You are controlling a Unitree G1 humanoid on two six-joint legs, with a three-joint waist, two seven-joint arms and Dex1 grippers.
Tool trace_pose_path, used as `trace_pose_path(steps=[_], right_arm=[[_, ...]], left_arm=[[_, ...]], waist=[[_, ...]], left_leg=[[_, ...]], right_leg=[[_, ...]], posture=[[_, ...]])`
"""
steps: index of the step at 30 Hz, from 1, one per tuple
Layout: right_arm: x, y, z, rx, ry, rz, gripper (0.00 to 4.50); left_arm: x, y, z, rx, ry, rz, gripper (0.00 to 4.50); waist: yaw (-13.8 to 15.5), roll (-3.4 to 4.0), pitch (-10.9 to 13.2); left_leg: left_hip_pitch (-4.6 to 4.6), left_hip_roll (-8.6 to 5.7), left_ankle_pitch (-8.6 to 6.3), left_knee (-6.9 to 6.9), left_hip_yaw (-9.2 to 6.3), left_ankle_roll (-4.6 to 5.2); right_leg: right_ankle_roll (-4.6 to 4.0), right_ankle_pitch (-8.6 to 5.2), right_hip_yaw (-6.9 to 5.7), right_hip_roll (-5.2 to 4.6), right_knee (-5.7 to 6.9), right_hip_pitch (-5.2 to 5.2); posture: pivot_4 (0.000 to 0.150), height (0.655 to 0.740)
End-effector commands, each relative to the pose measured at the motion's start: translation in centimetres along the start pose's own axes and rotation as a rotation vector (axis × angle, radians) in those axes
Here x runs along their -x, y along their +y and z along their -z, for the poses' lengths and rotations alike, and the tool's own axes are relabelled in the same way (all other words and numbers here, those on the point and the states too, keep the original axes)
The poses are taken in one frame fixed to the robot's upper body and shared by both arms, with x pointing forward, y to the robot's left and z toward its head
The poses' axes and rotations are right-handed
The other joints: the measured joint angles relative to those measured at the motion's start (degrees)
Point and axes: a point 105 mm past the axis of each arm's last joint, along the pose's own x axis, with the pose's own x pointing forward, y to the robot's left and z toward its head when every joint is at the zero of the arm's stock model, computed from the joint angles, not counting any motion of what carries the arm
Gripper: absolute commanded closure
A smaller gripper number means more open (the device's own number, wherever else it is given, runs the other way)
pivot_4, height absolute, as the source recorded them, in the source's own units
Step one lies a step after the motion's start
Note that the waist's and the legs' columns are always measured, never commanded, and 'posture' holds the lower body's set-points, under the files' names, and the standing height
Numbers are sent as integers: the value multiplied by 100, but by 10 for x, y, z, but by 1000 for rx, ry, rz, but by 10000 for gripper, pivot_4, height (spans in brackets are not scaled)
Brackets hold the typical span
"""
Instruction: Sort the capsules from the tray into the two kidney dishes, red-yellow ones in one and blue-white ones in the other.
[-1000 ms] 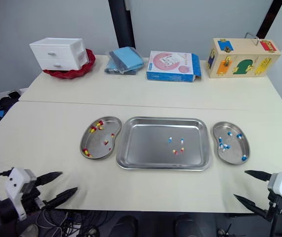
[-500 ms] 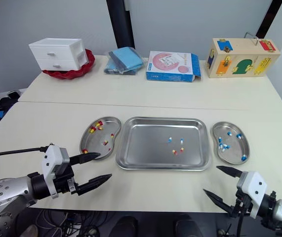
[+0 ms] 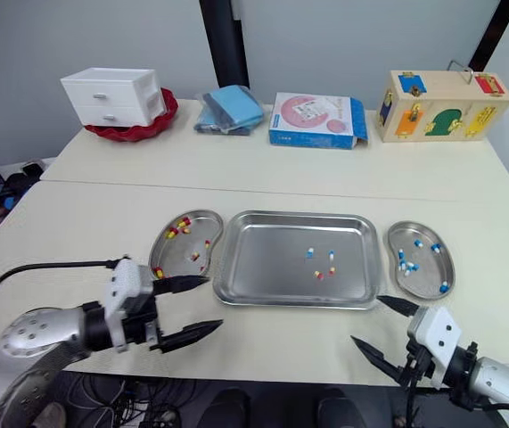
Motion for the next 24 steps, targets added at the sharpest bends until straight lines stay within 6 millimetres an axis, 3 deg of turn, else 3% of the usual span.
trace_pose_path(steps=[1, 11, 19, 22, 24], right_arm=[[-1, 1, -6, 32, -25, 8, 0], [-5, 7, -1, 15, -31, 31, 0], [-4, 17, 5, -1, -29, 46, 0], [-3, 19, 6, -5, -28, 51, 0], [-3, 20, 6, -6, -29, 55, 0]], left_arm=[[-22, 6, -4, -47, -17, 38, 9379], [-103, 24, -28, -110, 5, 88, 9379], [-142, 23, -31, -112, 55, 117, 9379], [-147, 22, -32, -125, 53, 137, 15372], [-148, 20, -31, -137, 62, 162, 21691]], waist=[[-7, 2, -1], [2, 1, -1], [-22, 5, -3], [-21, 6, -3], [-21, 6, -4]], left_leg=[[0, 0, 0, -2, -1, 0], [-4, -4, 0, 5, -7, 0], [-6, -6, 1, 5, -8, 0], [-5, -6, 1, 5, -8, 0], [-5, -6, 1, 5, -8, 0]], right_leg=[[0, 0, 0, 0, -1, 0], [0, 1, -5, 2, 4, 0], [1, 1, -5, 2, 4, 1], [1, 1, -5, 2, 7, 1], [1, 1, -4, 2, 7, 1]], posture=[[1500, 7400], [1500, 7400], [1500, 7400], [1500, 7400], [1500, 7400]])
